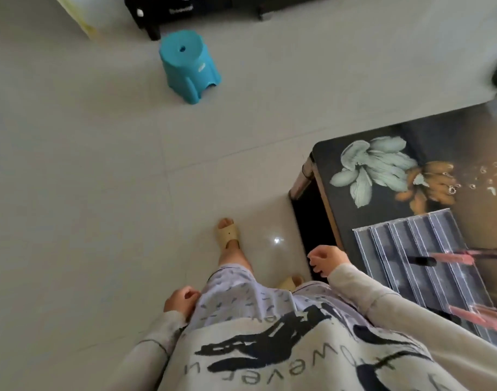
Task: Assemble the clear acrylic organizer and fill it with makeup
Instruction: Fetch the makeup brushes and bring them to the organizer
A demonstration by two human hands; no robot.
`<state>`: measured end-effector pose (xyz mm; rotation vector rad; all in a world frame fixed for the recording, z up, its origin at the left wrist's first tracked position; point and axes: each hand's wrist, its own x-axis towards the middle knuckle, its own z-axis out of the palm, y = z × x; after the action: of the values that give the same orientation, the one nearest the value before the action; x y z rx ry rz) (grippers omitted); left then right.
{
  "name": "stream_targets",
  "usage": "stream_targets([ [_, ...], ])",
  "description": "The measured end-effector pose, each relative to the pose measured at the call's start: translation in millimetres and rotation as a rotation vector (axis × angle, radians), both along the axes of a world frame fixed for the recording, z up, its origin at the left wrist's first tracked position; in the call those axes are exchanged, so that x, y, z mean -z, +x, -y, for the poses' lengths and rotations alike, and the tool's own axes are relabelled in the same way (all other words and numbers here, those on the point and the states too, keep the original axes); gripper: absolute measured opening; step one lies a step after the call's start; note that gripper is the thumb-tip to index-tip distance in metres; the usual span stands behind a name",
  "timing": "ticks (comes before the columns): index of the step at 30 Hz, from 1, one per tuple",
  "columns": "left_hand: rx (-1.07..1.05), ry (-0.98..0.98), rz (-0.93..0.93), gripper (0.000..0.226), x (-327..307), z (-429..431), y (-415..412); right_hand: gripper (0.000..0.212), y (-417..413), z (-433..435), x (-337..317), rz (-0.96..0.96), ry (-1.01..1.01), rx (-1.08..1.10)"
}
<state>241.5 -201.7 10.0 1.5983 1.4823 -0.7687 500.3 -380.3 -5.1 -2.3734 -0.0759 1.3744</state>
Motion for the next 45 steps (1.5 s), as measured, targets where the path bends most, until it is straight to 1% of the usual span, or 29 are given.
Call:
stream_targets([
  [3,-0.03,-0.014,-0.006,0.015,2.0,-32.8,2.8,0.021,9.5,-43.2,3.1,-0.01,-0.015,-0.039],
  [5,-0.029,-0.01,-0.009,0.021,-0.6,-67.8,11.4,0.022,14.9,-71.5,6.6,-0.007,-0.029,-0.037],
  [7,-0.02,-0.029,0.026,0.011,-5.0,-106.3,23.6,0.022,20.2,-98.3,8.1,-0.008,-0.044,-0.016],
  [10,0.048,-0.018,0.052,0.026,-10.4,-157.2,47.5,0.021,27.2,-129.9,6.6,0.004,-0.072,0.003],
  [11,0.069,-0.002,0.056,0.026,-13.0,-173.3,57.9,0.02,29.4,-138.5,6.1,0.009,-0.081,0.023],
  [14,0.154,0.018,0.097,0.011,-16.3,-214.1,92.4,0.019,34.8,-155.3,2.0,0.025,-0.108,0.097],
  [17,0.233,0.033,0.162,0.015,-17.0,-251.5,133.6,0.018,45.9,-168.1,-1.3,0.078,-0.1,0.172],
  [21,0.245,0.074,0.233,0.015,-17.3,-289.4,188.6,0.018,68.9,-186.5,0.4,0.06,-0.08,0.265],
  [24,0.205,0.052,0.263,0.009,-16.7,-308.1,224.1,0.019,90.7,-203.8,4.9,0.022,-0.097,0.283],
  [26,0.192,0.036,0.255,0.015,-13.9,-319.5,246.6,0.02,110.6,-218.9,9.8,-0.002,-0.109,0.26],
  [30,0.203,-0.002,0.175,0.027,-8.6,-339.3,286.3,0.022,167.5,-252.1,5.4,-0.009,-0.125,0.212],
  [33,0.238,-0.027,0.092,0.028,-3.4,-350.6,310.3,0.026,213.8,-270.9,-3.3,-0.005,-0.14,0.184],
  [35,0.24,-0.044,0.053,0.027,-3.6,-359.1,332.3,0.025,246.3,-281.2,-6.5,0.03,-0.11,0.226],
  [37,0.286,-0.055,0.024,0.027,-2.8,-369.4,353.7,0.024,273.3,-288.5,-7.7,0.03,-0.088,0.283],
  [41,0.391,-0.068,0.01,0.014,-6.1,-384.4,407.4,0.024,321.3,-299.6,-7.3,0.009,-0.027,0.341],
  [43,0.433,-0.066,0.015,0.017,-6.2,-393.5,439.5,0.023,340.6,-302.8,-7.8,-0.001,-0.016,0.362],
  [45,0.466,-0.058,0.029,0.03,-4.1,-403.1,479.0,0.023,360.9,-303.8,-6.8,-0.016,-0.024,0.396],
])
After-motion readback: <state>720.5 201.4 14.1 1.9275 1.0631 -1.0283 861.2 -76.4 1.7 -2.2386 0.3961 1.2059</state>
